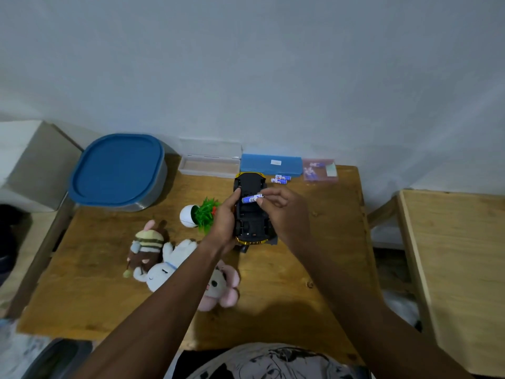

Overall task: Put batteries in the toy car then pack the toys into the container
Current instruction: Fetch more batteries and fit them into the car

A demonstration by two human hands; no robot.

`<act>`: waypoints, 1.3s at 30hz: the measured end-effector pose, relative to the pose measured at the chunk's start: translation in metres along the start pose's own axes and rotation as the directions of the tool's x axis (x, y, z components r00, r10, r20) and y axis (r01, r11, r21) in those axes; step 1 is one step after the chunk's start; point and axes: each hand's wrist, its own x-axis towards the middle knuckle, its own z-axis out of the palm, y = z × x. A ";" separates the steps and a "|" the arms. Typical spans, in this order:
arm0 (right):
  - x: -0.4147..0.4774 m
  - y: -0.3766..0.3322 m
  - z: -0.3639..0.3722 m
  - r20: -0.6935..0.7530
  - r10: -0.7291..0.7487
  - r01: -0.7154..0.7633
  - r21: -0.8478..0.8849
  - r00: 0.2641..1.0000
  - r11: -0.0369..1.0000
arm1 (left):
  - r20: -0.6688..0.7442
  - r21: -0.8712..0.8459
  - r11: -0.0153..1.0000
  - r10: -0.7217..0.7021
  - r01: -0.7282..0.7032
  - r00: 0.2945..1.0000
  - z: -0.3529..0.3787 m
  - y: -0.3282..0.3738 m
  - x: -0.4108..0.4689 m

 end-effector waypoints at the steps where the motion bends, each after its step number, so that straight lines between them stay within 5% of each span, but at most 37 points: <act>1: -0.001 -0.001 -0.001 0.016 -0.020 0.020 -0.011 1.000 1.000 | 0.004 -0.003 1.000 -0.002 0.002 1.000 0.002 0.000 -0.001; 18: 0.006 0.020 -0.008 -0.048 -0.340 0.306 -0.329 0.939 0.893 | 0.016 -0.083 0.996 -0.024 0.025 1.000 0.013 0.000 0.001; 26: 0.016 0.028 -0.014 0.279 -0.550 0.533 -0.756 0.787 0.379 | -0.043 -0.005 1.000 -0.028 0.028 0.999 0.008 0.001 0.012; 32: 0.032 0.048 -0.010 0.279 -0.412 0.490 -0.619 0.868 0.614 | -0.047 -0.043 0.996 -0.083 0.081 0.995 0.001 -0.002 0.024; 36: 0.058 0.053 -0.006 -0.024 -0.227 0.196 -0.424 0.974 0.884 | -0.046 -0.060 0.995 -0.078 0.075 0.996 -0.004 0.000 0.033; 39: 0.085 0.065 -0.011 -0.042 -0.199 0.140 -0.570 0.979 0.810 | -0.070 -0.089 0.993 -0.088 0.082 0.994 -0.008 0.002 0.041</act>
